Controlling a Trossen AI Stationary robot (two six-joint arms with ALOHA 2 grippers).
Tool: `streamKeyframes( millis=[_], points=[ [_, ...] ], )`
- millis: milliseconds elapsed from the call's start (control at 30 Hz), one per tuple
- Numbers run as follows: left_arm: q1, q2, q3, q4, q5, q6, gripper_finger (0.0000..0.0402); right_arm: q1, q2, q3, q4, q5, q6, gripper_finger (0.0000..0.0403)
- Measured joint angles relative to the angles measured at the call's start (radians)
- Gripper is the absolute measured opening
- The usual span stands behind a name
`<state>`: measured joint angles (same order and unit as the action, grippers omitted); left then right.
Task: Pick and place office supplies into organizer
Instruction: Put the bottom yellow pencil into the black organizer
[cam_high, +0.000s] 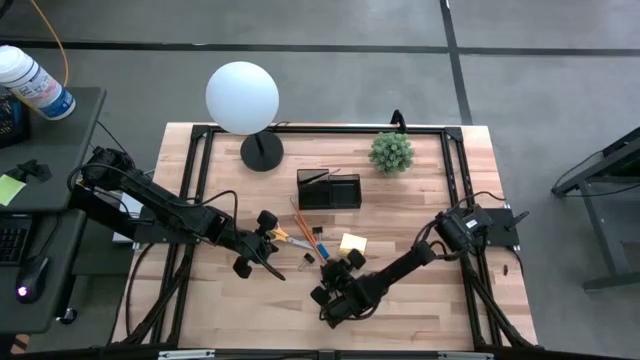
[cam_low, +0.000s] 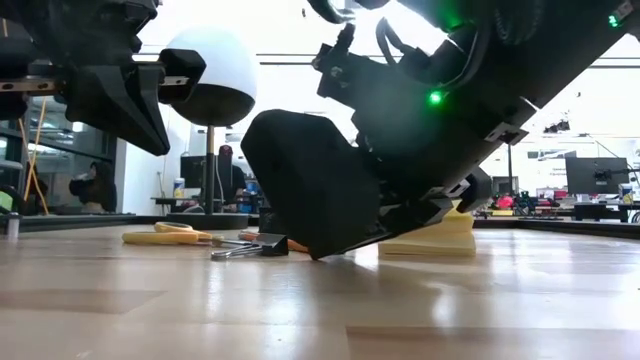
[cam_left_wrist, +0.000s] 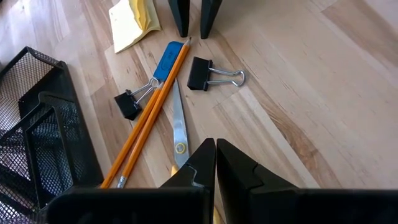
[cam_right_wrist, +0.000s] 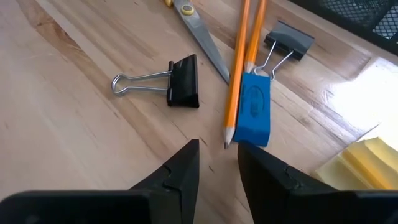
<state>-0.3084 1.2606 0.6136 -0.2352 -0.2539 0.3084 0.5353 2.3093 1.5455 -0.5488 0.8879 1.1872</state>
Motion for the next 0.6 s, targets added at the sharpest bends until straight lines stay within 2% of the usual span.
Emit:
streamKeyframes(
  millis=[600],
  points=[
    [0.000, 0.000, 0.000, 0.000, 0.003, 0.000, 0.0005, -0.042, 0.000, 0.000, 0.034, -0.016, -0.073, 0.0108]
  ],
)
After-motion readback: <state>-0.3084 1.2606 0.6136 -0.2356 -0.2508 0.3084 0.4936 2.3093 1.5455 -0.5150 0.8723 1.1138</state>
